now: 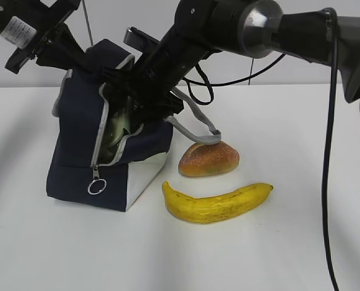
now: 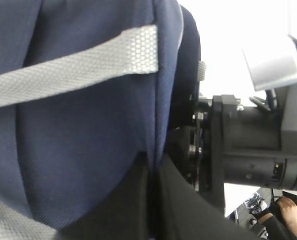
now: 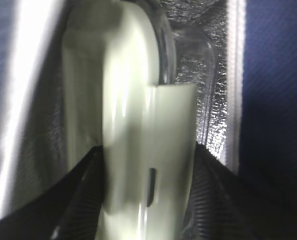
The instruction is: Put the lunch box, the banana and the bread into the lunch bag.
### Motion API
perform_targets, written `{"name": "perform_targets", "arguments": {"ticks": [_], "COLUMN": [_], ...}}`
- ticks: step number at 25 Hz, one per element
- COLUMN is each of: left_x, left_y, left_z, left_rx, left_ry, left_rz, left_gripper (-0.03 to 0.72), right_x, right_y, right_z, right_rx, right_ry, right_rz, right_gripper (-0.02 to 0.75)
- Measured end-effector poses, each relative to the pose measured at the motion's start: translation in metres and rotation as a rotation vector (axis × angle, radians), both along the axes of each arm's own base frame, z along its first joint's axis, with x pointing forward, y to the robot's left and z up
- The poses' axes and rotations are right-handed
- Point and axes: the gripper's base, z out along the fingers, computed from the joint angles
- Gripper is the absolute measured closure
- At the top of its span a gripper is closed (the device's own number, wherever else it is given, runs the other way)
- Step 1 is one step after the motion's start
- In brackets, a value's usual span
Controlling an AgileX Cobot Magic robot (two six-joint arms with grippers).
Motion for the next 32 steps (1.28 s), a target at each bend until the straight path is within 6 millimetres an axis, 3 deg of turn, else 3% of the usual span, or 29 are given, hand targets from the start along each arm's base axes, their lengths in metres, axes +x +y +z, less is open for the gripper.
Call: {"name": "perform_targets", "arguments": {"ticks": [9, 20, 25, 32], "left_x": [0.0, 0.001, 0.001, 0.001], "left_y": [0.0, 0.0, 0.0, 0.001], "left_z": [-0.001, -0.001, -0.001, -0.002], "left_rx": [0.003, 0.006, 0.005, 0.012], "left_ry": [-0.001, 0.001, 0.001, 0.002], "left_rz": [0.001, 0.001, 0.001, 0.0], "left_gripper": [0.691, 0.691, 0.691, 0.691], "right_x": [0.004, 0.011, 0.01, 0.009], "right_y": [0.002, 0.009, 0.01, 0.008], "right_z": [0.0, -0.032, -0.031, -0.023], "right_rx": [0.014, 0.052, 0.058, 0.001], "right_ry": [-0.041, -0.013, -0.024, -0.035], "right_rz": [-0.021, -0.007, 0.014, 0.08], "right_gripper": [0.368, 0.363, 0.311, 0.298]}}
